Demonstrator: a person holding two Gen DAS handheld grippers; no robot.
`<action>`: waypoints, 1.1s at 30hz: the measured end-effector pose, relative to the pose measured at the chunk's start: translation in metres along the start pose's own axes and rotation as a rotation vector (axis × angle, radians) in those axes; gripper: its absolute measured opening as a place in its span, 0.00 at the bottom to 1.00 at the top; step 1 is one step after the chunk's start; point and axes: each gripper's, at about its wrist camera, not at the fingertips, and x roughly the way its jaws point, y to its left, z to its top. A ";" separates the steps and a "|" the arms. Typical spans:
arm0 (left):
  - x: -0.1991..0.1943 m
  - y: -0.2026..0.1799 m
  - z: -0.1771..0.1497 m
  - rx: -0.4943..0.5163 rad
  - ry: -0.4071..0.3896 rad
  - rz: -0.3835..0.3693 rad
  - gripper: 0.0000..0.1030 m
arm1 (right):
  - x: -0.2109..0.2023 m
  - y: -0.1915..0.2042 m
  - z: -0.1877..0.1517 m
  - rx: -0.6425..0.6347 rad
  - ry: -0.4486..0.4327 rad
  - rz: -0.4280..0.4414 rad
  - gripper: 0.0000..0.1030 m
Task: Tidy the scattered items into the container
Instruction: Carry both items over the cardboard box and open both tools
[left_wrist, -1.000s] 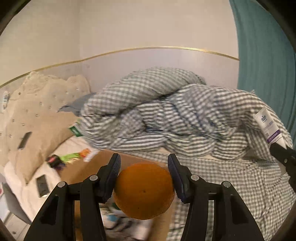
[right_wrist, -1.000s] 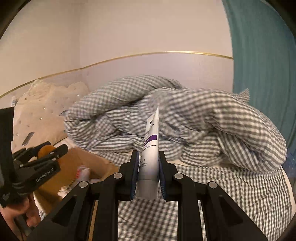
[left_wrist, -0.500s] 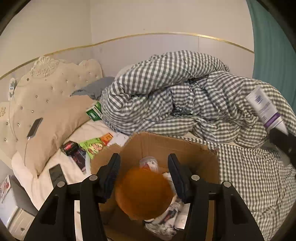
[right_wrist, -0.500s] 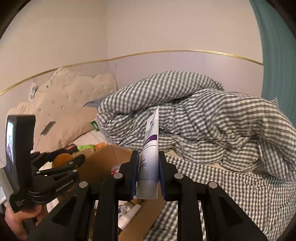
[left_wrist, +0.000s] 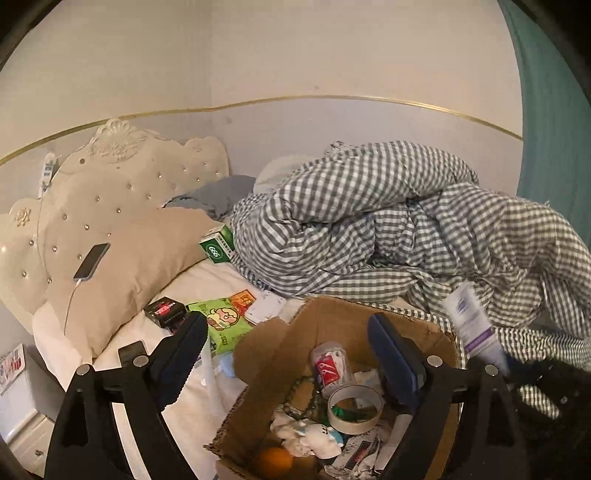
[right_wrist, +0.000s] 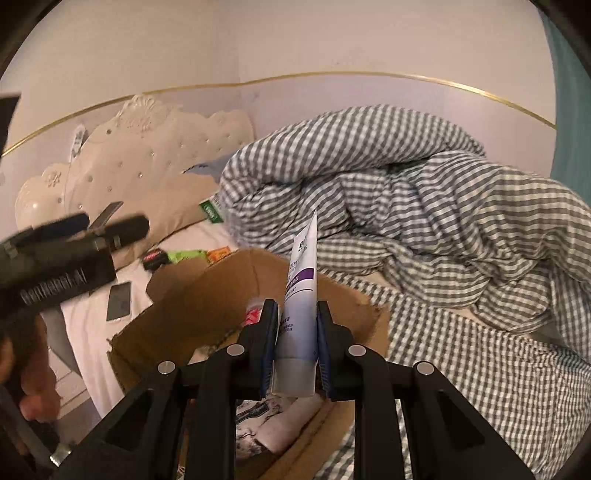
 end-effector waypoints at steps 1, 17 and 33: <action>0.000 0.004 0.000 -0.010 0.000 -0.003 0.88 | 0.003 0.002 -0.001 -0.004 0.007 0.002 0.19; 0.002 0.017 -0.002 -0.042 0.011 -0.031 0.89 | 0.000 -0.001 0.003 0.028 -0.029 -0.069 0.88; -0.037 -0.049 0.012 0.019 -0.041 -0.062 0.93 | -0.073 -0.063 0.002 0.096 -0.102 -0.150 0.97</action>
